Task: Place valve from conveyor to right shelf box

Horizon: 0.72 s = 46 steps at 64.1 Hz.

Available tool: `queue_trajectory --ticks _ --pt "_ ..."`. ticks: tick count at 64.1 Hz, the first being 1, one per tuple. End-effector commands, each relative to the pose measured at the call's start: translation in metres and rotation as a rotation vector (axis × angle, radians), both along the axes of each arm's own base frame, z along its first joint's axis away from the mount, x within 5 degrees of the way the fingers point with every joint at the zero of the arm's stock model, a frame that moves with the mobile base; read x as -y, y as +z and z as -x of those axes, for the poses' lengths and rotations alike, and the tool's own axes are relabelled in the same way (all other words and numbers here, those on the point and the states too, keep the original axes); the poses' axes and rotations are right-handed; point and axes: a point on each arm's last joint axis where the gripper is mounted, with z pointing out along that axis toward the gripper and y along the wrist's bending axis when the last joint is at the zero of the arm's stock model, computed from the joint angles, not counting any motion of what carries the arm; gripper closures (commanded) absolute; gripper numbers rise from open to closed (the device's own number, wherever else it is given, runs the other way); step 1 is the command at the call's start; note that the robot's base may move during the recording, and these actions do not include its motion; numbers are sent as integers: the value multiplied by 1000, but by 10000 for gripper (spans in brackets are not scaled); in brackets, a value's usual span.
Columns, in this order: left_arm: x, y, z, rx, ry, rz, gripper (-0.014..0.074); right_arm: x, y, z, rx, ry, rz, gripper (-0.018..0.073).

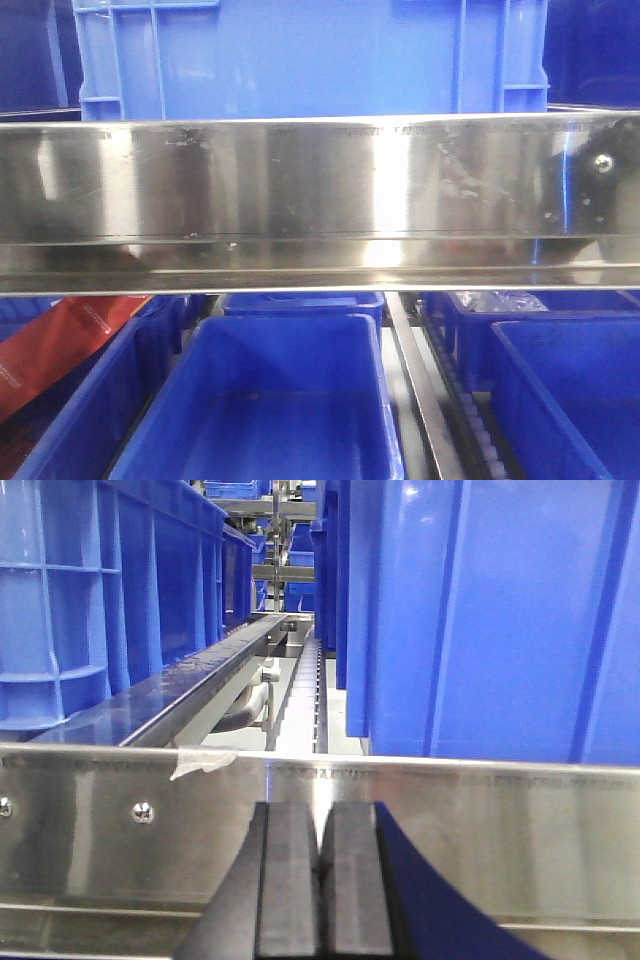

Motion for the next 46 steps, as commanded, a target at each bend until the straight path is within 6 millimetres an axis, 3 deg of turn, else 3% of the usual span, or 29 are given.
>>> queue_trajectory --ticks 1,46 --pt "0 2 1 27 4 0 707 0 3 0 30 -2 6 721" --pt "0 2 1 27 4 0 707 0 3 0 30 -2 6 721"
